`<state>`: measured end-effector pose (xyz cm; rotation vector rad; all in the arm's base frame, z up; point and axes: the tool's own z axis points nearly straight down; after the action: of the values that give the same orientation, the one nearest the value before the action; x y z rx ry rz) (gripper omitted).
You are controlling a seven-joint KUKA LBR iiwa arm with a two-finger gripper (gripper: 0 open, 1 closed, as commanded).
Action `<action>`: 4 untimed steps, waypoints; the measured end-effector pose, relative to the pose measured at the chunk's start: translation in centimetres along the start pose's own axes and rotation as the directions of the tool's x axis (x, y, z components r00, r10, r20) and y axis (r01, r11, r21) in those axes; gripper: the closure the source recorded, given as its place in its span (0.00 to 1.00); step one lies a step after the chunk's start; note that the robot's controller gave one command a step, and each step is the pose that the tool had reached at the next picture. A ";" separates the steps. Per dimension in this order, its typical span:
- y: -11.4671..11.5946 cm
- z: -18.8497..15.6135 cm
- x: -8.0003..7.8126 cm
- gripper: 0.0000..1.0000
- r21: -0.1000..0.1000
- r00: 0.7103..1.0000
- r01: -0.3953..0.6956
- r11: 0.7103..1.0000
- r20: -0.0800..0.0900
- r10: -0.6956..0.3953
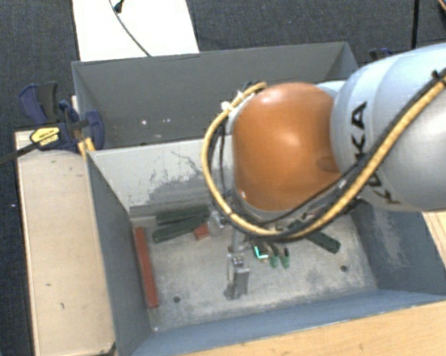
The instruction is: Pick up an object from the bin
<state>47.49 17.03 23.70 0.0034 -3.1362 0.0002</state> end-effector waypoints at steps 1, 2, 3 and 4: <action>-7.3 3.8 -2.1 0.00 0.003 0.997 -0.082 0.997 0.004 0.082; -11.4 3.1 -4.9 0.00 0.000 0.997 -0.075 0.997 0.011 0.075; -13.8 13.0 -7.9 0.00 0.001 0.999 0.042 0.999 0.002 -0.042; -8.5 16.7 -11.4 0.00 -0.002 0.989 0.145 0.989 0.010 -0.145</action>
Offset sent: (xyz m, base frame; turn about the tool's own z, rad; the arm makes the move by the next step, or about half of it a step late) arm 0.0203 -0.0680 -0.0359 0.0723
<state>58.79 8.57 6.94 0.2318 -3.1376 -0.0040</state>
